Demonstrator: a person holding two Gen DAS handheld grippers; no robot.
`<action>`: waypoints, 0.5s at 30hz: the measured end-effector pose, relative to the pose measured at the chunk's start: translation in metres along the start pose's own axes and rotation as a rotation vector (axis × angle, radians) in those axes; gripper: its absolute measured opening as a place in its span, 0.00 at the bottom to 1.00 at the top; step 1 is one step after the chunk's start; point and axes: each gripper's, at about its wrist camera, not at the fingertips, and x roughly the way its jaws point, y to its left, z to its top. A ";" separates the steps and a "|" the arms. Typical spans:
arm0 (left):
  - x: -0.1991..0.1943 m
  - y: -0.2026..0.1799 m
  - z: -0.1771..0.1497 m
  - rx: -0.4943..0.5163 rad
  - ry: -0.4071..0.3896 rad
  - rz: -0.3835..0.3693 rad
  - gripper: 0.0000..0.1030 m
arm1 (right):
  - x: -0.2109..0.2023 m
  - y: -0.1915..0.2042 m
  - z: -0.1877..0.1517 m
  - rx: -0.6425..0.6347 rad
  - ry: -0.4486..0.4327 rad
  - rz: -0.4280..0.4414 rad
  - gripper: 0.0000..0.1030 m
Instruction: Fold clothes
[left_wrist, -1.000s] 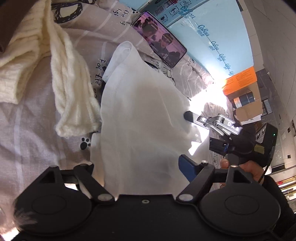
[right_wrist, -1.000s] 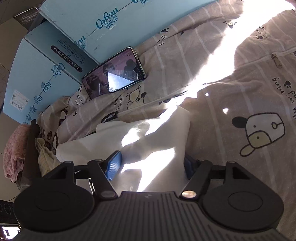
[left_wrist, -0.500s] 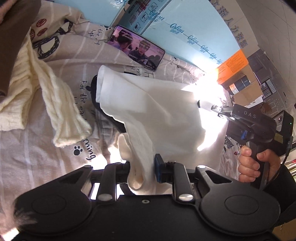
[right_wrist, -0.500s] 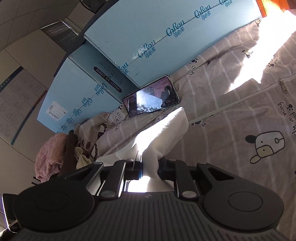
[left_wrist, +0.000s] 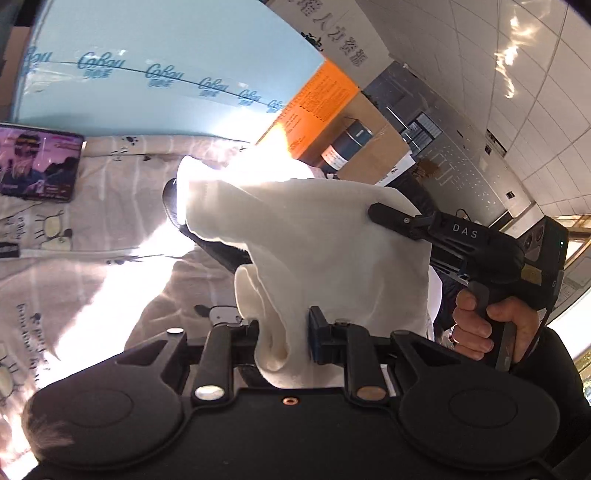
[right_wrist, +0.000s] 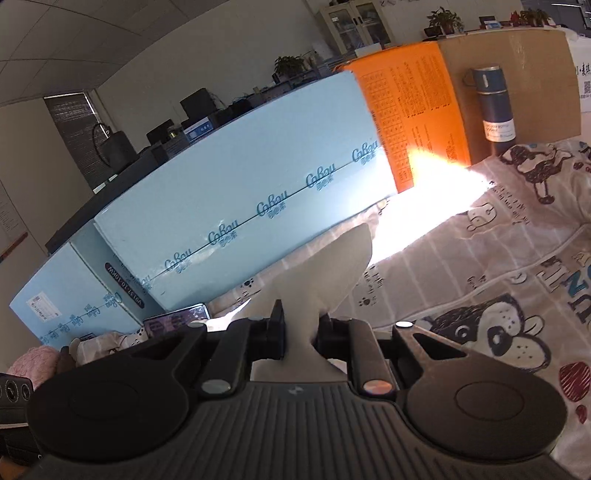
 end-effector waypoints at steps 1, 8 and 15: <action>0.017 -0.006 0.006 0.002 -0.006 -0.025 0.23 | -0.005 -0.011 0.008 -0.011 -0.025 -0.032 0.12; 0.132 -0.043 0.031 0.023 0.005 -0.112 0.23 | 0.007 -0.079 0.061 -0.099 -0.103 -0.234 0.12; 0.209 -0.053 0.037 0.048 0.075 -0.071 0.23 | 0.047 -0.151 0.075 -0.106 -0.053 -0.421 0.12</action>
